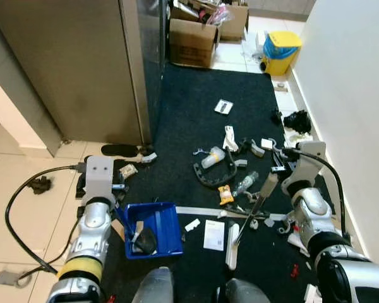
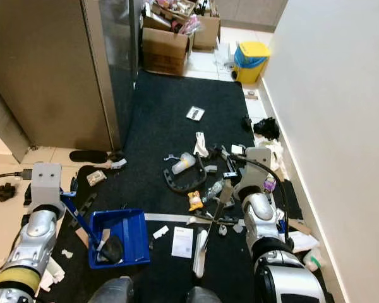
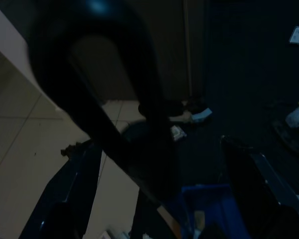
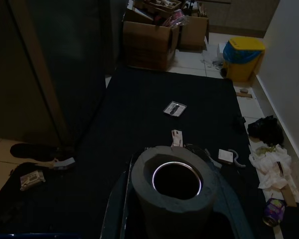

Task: Sweep floor

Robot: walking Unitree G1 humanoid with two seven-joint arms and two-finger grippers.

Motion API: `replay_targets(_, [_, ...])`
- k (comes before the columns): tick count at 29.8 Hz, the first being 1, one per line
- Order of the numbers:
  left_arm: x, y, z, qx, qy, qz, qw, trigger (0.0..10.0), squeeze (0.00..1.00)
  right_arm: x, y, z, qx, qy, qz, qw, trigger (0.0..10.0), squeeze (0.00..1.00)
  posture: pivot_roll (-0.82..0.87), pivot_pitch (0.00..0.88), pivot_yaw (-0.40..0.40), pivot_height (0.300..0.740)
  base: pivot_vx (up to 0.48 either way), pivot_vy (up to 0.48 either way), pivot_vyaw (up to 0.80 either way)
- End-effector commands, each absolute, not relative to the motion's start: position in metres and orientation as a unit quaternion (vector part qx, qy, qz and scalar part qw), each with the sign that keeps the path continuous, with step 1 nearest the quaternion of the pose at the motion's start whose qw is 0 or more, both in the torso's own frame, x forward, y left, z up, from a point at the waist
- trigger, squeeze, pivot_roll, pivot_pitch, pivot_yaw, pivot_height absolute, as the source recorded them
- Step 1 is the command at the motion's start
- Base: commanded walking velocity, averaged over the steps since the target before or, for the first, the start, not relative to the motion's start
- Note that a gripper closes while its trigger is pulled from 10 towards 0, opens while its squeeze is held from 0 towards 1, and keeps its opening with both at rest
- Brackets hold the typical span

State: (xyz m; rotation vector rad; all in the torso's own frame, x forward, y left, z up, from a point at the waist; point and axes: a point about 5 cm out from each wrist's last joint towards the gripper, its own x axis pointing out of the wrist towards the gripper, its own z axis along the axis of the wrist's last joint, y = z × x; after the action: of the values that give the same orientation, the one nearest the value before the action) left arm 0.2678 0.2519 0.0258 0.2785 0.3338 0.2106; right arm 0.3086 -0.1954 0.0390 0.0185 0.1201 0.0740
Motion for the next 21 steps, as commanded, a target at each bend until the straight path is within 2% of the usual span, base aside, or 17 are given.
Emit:
replay_targets(1, [0.2701,0.2595,0.0274,0.134,0.157,0.092,0.974,10.0,0.0,0.2915,-0.2051,0.0162,0.003,0.123,0.026,0.992,10.0,0.0,0.15,0.03,-0.103,0.74,0.0,0.0,0.0])
replay_targets(12, [0.2751,0.2586,0.0281,0.137,0.148,0.066,0.977,10.0,0.0,0.2896,-0.208,0.0154,0.001,0.123,0.023,0.992,10.0,0.0,0.14,0.033,-0.098,0.74,0.0,0.0,0.0])
replay_targets(13, [0.276,0.2578,0.0269,0.136,0.148,0.063,0.977,4.7,0.0,0.2889,-0.209,0.015,0.001,0.124,0.021,0.992,10.0,0.0,0.14,0.033,-0.097,0.74,0.0,0.0,0.0])
replay_targets(14, [0.2762,0.2578,0.0264,0.136,0.148,0.062,0.978,3.2,0.0,0.2887,-0.2091,0.0148,0.001,0.124,0.021,0.992,10.0,0.0,0.14,0.033,-0.095,0.74,0.0,0.0,0.0])
replay_targets(15, [0.2762,0.2578,0.0264,0.136,0.148,0.062,0.978,3.2,0.0,0.2887,-0.2091,0.0148,0.001,0.124,0.021,0.992,10.0,0.0,0.14,0.033,-0.095,0.74,0.0,0.0,0.0])
replay_targets(16, [0.2762,0.258,0.0259,0.136,0.148,0.06,0.978,0.0,0.0,0.2886,-0.2089,0.0147,0.002,0.124,0.02,0.992,10.0,0.0,0.14,0.032,-0.086,0.74,0.0,0.0,0.0])
replay_targets(18, [0.2763,0.2584,0.0254,0.139,0.15,0.055,0.977,0.3,0.0,0.2888,-0.2081,0.0147,0.004,0.123,0.017,0.992,10.0,0.0,0.15,0.034,-0.073,0.74,0.0,0.0,0.0])
replay_targets(21, [0.2768,0.2593,0.0254,0.143,0.152,0.049,0.977,0.0,0.0,0.2889,-0.207,0.0145,0.009,0.121,0.012,0.992,10.0,0.0,0.15,0.037,-0.06,0.74,0.0,0.0,0.0])
